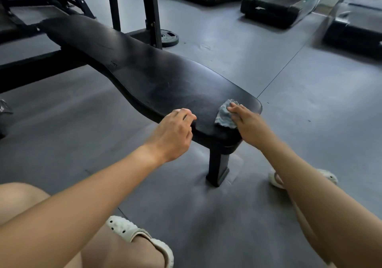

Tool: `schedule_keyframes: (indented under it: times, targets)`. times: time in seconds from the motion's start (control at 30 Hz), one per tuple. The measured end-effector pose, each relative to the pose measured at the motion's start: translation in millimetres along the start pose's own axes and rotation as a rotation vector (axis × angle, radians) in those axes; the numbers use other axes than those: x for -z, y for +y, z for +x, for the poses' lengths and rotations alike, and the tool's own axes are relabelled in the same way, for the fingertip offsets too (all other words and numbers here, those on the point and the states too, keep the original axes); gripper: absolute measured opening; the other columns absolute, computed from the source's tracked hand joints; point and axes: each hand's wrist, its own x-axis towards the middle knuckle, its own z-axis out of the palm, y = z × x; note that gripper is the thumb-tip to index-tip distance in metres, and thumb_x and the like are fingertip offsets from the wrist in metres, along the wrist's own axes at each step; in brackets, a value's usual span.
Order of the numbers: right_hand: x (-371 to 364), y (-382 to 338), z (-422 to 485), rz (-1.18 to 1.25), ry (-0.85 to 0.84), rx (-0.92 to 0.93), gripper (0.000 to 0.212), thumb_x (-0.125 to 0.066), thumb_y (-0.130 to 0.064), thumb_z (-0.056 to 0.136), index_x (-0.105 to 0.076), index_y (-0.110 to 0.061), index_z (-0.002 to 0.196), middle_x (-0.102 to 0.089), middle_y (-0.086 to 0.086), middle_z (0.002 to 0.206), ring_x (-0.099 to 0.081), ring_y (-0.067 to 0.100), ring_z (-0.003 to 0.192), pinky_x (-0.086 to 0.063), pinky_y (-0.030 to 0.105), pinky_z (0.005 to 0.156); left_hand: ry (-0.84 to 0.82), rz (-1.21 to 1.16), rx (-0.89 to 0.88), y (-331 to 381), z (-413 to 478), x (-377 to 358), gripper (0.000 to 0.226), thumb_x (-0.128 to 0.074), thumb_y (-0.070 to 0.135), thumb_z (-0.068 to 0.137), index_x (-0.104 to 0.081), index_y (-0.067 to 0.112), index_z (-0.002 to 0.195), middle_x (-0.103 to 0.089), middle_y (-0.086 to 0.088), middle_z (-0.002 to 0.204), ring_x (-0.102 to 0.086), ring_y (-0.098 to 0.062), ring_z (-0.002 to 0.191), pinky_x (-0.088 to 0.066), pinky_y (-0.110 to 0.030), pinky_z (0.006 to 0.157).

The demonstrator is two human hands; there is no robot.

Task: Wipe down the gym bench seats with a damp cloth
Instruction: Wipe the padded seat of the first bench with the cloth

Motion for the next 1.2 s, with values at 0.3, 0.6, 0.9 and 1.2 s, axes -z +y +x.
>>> schedule_keyframes:
  times: [0.3,0.6,0.9,1.2]
  targets:
    - [-34.1,-42.8,-45.6,-0.012,0.104,0.130,0.039,-0.042,-0.034,0.107,-0.056,-0.024,0.142,-0.042,-0.006,0.160,-0.029,0.021,0.152,-0.022,0.041,0.124,-0.012,0.011,-0.001,19.4,18.7,0.7,0.036,-0.048,0.022,0.100,-0.060,0.006,0.129,-0.059,-0.009,0.130,-0.055,-0.027,0.121,-0.048,-0.041,0.106]
    - [6.0,27.0,-1.9,0.125,0.132,-0.198,0.044,-0.034,-0.023,0.111,-0.042,-0.019,0.155,-0.023,-0.003,0.168,-0.015,0.018,0.156,-0.014,0.030,0.122,-0.114,0.095,0.066,38.6,20.3,-12.0,0.048,-0.028,0.039,0.098,-0.061,0.010,0.118,-0.060,-0.006,0.115,-0.055,-0.027,0.103,-0.053,-0.045,0.089]
    - [-49.7,-43.5,-64.8,0.508,0.430,-0.303,0.052,-0.034,-0.021,0.110,-0.025,-0.011,0.161,-0.002,0.003,0.171,-0.008,0.019,0.157,-0.017,0.034,0.126,-0.058,0.133,0.162,55.6,22.7,-20.4,0.034,-0.039,0.038,0.099,-0.057,0.009,0.101,-0.057,-0.010,0.105,-0.052,-0.033,0.094,-0.047,-0.047,0.080]
    - [-12.0,6.3,-10.1,0.333,0.281,-0.357,0.052,-0.032,-0.018,0.111,-0.023,-0.007,0.161,-0.007,0.008,0.171,-0.014,0.025,0.156,-0.016,0.034,0.123,-0.172,0.127,0.149,59.0,23.7,-13.6,0.044,-0.043,0.050,0.103,-0.053,0.010,0.119,-0.050,-0.008,0.123,-0.044,-0.031,0.116,-0.039,-0.043,0.100]
